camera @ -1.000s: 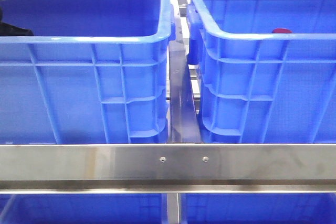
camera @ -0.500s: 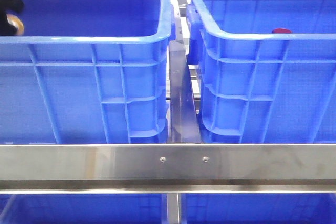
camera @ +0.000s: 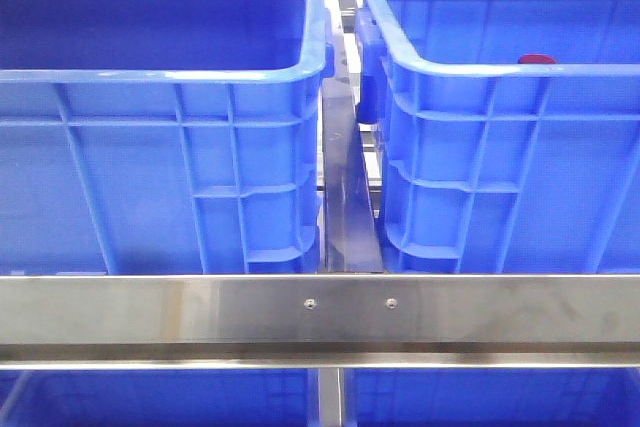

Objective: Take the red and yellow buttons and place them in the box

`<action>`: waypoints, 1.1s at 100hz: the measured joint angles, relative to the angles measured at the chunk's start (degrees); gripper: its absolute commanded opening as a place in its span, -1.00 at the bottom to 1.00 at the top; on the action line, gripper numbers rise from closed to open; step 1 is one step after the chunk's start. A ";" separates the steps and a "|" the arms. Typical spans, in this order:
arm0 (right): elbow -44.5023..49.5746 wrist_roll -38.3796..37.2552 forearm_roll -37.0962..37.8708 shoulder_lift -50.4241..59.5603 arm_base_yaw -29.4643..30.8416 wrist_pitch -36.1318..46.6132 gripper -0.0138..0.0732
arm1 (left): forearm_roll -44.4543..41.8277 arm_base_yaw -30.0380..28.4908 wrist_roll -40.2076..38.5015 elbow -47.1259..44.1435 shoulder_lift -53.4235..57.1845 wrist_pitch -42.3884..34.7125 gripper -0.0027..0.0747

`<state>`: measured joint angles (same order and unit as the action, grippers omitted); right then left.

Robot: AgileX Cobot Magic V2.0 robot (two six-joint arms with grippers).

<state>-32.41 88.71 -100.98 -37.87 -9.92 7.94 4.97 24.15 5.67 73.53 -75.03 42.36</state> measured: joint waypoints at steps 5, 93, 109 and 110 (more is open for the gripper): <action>0.00 0.00 0.00 0.00 0.00 -0.41 -0.83 | 0.00 3.32 0.15 0.00 1.22 0.56 -0.98; -0.11 -2.33 -2.84 -3.06 0.00 -26.52 0.61 | 0.11 22.89 0.26 0.00 3.01 1.43 -0.98; -1.27 -9.85 -2.59 -9.82 0.00 -39.89 0.61 | 0.11 22.89 0.26 0.00 3.01 1.45 -0.98; -1.39 -10.13 -2.59 -10.15 0.00 -41.00 0.61 | 0.11 22.89 0.26 0.00 3.01 1.45 -0.98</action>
<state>-33.80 78.58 -103.57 -48.03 -9.92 -33.06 5.08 47.03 5.93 73.53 -72.02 43.81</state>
